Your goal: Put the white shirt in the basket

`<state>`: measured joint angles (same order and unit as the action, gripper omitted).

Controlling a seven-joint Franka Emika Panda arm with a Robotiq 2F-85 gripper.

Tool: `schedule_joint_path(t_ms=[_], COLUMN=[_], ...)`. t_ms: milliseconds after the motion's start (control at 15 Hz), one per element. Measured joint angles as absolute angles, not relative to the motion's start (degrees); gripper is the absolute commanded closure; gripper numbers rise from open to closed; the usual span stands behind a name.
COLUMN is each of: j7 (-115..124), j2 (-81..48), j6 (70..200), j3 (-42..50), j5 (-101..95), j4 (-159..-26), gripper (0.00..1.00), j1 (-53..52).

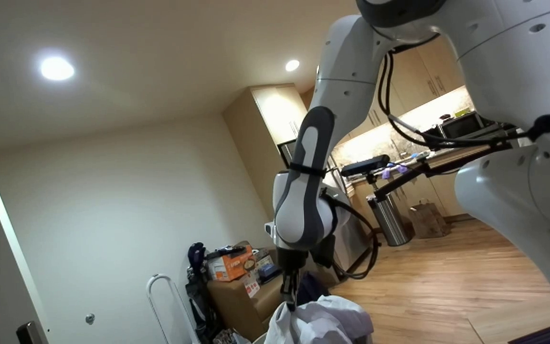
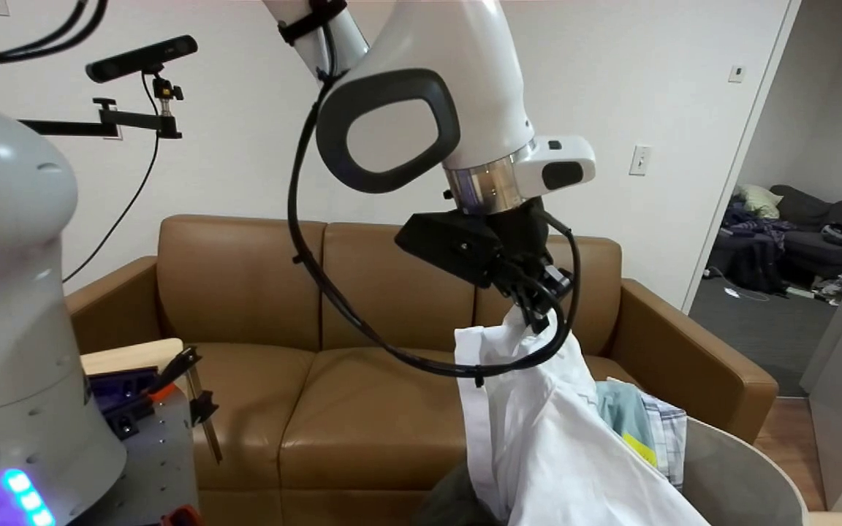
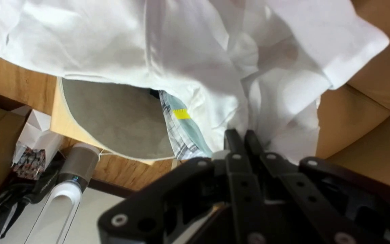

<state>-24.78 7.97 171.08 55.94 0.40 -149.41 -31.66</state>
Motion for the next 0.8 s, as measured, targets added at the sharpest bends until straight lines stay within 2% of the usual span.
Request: schedule_joint_path(t_ms=[400,800], j7=[-26.06,-45.42], j2=[2.60,-7.39], j6=[145.06,117.64], j3=[57.81,63.03], j5=[3.23,29.15], j4=[-140.35,-129.44], gripper=[0.96,0.95], j1=[-31.72,-26.61])
